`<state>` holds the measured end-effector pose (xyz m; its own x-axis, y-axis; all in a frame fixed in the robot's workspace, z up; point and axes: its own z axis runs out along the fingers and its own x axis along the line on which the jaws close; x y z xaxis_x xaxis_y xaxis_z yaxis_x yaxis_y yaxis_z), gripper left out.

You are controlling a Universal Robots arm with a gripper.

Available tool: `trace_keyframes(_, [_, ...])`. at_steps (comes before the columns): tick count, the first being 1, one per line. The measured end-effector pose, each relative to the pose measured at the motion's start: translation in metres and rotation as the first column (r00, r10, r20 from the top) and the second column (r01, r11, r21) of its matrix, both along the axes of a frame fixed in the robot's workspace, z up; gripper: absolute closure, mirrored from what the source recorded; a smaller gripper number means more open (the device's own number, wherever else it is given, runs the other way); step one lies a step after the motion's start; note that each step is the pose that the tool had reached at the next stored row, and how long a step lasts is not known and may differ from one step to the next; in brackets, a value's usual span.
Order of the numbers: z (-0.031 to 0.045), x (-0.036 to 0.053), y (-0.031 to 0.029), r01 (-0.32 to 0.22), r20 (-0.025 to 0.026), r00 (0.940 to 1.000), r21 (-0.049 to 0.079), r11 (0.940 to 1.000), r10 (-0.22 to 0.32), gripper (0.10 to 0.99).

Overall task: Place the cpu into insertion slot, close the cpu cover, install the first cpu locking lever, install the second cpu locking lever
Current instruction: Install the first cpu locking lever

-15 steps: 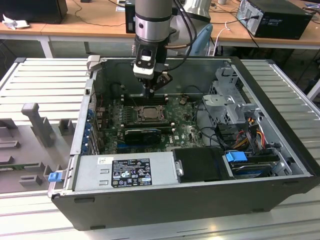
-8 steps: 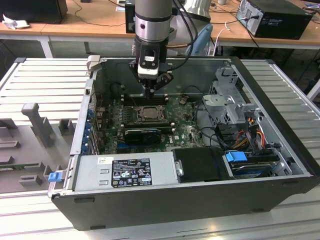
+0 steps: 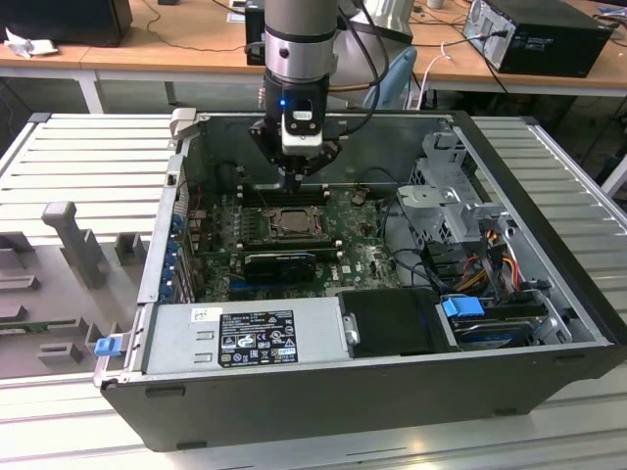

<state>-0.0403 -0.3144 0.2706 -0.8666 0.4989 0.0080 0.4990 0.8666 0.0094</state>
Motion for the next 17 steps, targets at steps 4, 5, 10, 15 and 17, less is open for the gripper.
trace_keyframes(4, [0.0,-0.0001,0.0,-0.082,0.0,0.9966,0.0,0.9966,0.082,0.98])
trace_keyframes(5, [0.0,-0.0001,0.0,-0.096,0.0,0.9954,0.0,0.9954,0.096,0.98])
trace_keyframes(10, [-0.0001,-0.0002,0.0,-0.18,0.0,0.9836,0.0,0.9836,0.18,0.98])
trace_keyframes(15, [-0.0001,-0.0003,0.0,-0.277,0.0,0.9608,0.0,0.9608,0.277,0.98])
trace_keyframes(17, [-0.0001,-0.0003,0.0,-0.307,0.0,0.9519,0.0,0.9519,0.307,0.98])
